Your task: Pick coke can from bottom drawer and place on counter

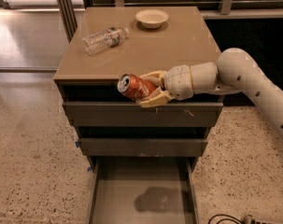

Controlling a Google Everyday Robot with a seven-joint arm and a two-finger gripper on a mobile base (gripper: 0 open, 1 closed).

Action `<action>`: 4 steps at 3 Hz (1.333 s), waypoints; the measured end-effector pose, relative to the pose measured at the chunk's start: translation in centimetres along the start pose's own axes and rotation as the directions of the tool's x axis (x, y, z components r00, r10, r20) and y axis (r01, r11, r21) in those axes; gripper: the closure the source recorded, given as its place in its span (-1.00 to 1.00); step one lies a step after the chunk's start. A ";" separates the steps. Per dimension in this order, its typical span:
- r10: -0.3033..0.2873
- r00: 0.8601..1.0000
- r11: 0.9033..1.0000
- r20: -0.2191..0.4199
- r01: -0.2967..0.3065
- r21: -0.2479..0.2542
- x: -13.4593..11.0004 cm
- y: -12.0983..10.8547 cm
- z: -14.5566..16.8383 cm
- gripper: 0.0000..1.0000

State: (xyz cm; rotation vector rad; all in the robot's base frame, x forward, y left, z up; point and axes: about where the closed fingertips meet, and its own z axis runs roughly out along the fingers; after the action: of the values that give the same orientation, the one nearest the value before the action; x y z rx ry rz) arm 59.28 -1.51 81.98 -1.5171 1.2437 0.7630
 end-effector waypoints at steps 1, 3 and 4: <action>-0.055 0.998 0.998 0.017 0.055 -0.003 -3.1 -2.5 -1.4 1.00; -0.095 0.995 0.988 0.014 0.092 0.126 -6.2 -12.2 -6.4 1.00; -0.077 0.993 0.980 0.085 0.060 0.187 -5.6 -16.2 -7.6 1.00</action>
Offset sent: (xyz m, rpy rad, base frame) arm 0.1134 -0.0701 0.1600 0.0499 -0.1754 -0.1319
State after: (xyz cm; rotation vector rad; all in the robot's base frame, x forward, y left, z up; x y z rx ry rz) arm 72.33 -7.07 94.23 -1.3521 1.1546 0.6466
